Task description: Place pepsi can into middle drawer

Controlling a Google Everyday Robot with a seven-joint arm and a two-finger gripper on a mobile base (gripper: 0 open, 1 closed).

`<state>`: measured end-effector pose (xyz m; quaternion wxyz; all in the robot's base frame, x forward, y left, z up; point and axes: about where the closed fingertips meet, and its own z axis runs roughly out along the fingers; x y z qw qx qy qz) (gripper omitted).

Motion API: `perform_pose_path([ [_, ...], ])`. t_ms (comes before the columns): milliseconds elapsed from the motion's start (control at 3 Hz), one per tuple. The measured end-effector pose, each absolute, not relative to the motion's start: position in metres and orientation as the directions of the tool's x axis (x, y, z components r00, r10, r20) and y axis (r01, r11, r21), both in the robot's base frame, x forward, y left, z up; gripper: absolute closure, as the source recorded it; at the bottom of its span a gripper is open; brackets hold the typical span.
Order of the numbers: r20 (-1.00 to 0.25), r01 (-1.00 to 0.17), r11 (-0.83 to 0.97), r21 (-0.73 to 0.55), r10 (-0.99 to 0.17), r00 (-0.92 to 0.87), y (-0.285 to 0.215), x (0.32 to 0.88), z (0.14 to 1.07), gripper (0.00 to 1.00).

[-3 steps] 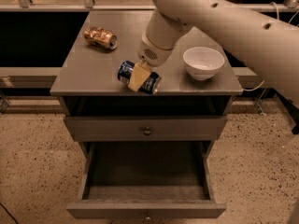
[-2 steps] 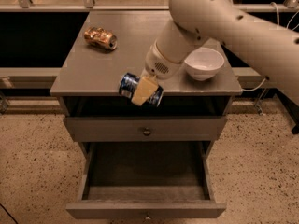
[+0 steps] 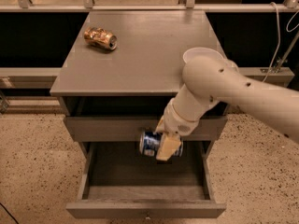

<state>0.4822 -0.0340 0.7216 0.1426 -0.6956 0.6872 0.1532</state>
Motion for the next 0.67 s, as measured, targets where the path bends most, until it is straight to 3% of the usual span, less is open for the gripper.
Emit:
perform_pose_path([
  [667,-0.302,-0.996,-0.015,0.091,-0.953,-0.013,-0.092,0.457,0.613,1.0],
])
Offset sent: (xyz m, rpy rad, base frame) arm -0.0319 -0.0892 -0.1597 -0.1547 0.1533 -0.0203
